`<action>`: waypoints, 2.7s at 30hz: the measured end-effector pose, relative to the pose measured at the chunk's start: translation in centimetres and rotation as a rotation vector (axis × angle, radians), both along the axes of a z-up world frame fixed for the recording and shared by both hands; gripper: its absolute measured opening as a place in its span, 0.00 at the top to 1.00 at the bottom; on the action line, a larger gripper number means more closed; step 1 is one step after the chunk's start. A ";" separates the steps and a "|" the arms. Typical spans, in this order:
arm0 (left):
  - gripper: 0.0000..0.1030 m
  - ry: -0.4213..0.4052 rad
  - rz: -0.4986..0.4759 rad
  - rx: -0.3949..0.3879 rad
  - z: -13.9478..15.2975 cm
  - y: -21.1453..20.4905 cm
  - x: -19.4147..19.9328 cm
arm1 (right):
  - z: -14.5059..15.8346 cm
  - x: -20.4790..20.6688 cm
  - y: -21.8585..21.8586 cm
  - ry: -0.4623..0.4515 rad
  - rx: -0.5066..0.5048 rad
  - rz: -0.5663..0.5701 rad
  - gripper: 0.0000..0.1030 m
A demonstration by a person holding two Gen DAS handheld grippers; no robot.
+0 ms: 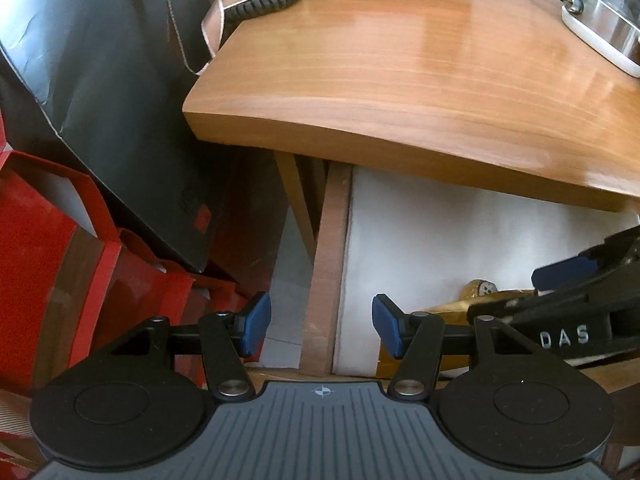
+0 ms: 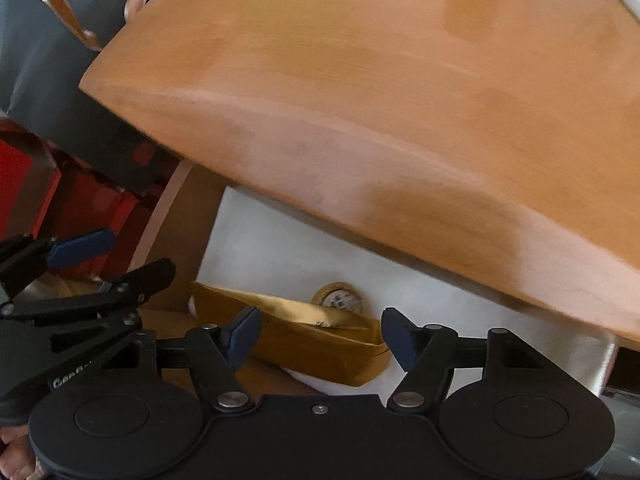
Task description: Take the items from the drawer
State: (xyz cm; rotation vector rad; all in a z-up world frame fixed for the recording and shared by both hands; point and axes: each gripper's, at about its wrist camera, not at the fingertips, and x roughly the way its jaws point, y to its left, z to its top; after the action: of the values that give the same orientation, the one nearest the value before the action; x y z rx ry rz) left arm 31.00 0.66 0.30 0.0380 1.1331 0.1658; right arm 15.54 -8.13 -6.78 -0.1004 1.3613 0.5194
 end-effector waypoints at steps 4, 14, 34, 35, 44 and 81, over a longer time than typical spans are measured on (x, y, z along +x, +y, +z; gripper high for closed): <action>0.42 0.001 0.005 0.000 -0.1 0.1 0.1 | -0.2 -0.2 0.3 0.008 -0.021 0.030 0.45; 0.42 0.007 0.013 -0.003 -0.2 0.4 0.2 | -0.3 -0.3 1.0 0.009 -0.023 0.096 0.48; 0.41 0.018 0.024 -0.009 -0.3 0.4 0.0 | 0.7 -2.0 0.3 0.039 -0.026 0.124 0.87; 0.41 0.020 0.027 -0.010 -0.3 0.4 0.0 | 0.8 -2.2 0.2 0.030 -0.031 0.125 0.89; 0.41 0.016 0.032 -0.017 0.2 0.5 -0.3 | 2.6 -1.6 0.0 -0.028 -0.012 0.089 0.97; 0.41 0.023 0.016 -0.025 0.0 0.2 0.2 | -0.2 0.8 -2.3 0.039 0.032 -0.006 0.61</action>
State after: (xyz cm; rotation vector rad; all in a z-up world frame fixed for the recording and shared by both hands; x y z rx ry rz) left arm 31.24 0.84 0.32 0.0088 1.1588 0.1659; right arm 16.35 -10.44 -7.03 -0.0605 1.3909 0.5404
